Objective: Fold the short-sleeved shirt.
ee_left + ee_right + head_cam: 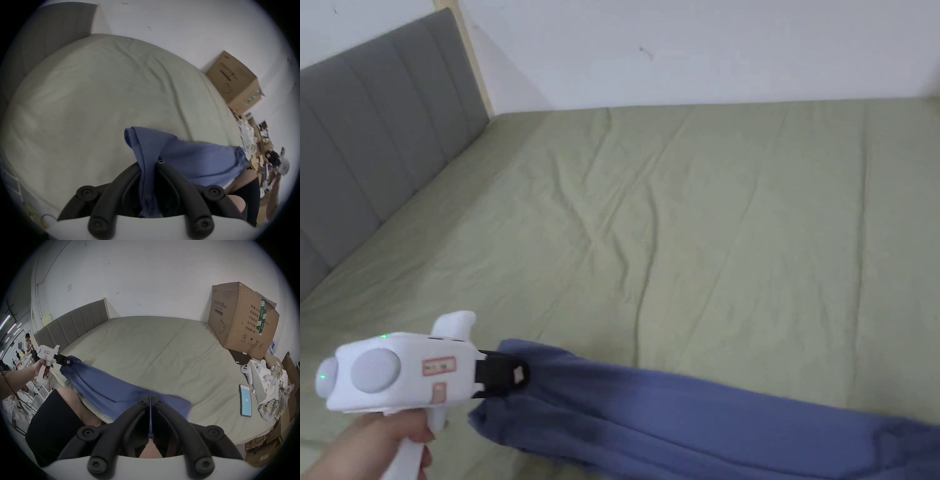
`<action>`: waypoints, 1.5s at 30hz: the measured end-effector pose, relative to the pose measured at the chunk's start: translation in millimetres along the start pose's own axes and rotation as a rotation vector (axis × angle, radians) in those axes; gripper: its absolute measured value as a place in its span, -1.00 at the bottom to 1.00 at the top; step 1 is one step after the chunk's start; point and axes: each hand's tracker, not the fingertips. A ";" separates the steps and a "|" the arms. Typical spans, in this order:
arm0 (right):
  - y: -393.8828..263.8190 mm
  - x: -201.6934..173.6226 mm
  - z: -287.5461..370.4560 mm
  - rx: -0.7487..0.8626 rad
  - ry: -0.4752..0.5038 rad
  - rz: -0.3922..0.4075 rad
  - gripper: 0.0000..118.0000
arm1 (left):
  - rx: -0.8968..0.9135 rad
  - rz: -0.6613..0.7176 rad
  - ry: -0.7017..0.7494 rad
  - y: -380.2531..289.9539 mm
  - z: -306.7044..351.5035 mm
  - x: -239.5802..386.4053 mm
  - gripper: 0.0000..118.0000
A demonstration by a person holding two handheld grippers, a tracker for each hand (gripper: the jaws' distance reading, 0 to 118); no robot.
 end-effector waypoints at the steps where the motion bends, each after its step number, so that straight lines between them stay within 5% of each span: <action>1: -0.1 -0.6 1.4 0.004 0.002 0.003 -0.97 | -0.016 -0.002 0.063 5.7 8.4 -5.7 -0.92; 6: -5.8 -1.1 7.9 0.018 -0.009 0.045 -0.97 | -0.079 -0.001 0.256 23.8 50.8 -25.6 -0.91; 15: -19.2 -0.3 22.1 0.042 0.027 0.038 -0.97 | -0.122 -0.202 0.023 46.1 107.5 153.5 -0.91; 25: -43.8 12.3 76.8 0.107 0.024 0.026 -0.97 | -0.293 -0.351 -0.019 7.0 -43.0 299.0 -0.88; 27: -51.1 17.7 84.9 0.103 0.005 0.017 -0.96 | -0.332 -0.322 0.020 1.8 -81.3 289.3 -0.45; 28: -54.6 21.0 87.9 0.099 -0.005 0.012 -0.97 | -0.349 -0.297 0.034 -2.6 -93.2 286.9 0.06; 29: -57.5 23.9 90.0 0.096 -0.016 0.005 -0.97 | -0.366 -0.277 0.046 -6.1 -99.3 283.9 0.33; 30: -60.9 27.2 92.2 0.093 -0.027 -0.003 -0.96 | -0.357 -0.280 0.050 -11.7 -99.8 283.7 0.45; 37: -75.7 31.5 87.6 0.056 -0.047 -0.029 -0.96 | -0.235 -0.268 -0.004 -11.1 -27.0 222.2 0.41; 40: -75.5 24.6 79.5 0.045 -0.019 -0.033 -0.96 | -0.197 -0.193 0.046 -4.8 -11.3 168.5 0.16; 44: -74.5 15.2 72.0 0.040 0.008 -0.011 -0.97 | -0.154 0.002 0.077 -10.1 2.1 120.0 0.11; 45: -73.1 13.2 70.6 0.041 0.014 -0.004 -0.96 | -0.156 0.020 0.120 -14.0 1.1 117.2 -0.05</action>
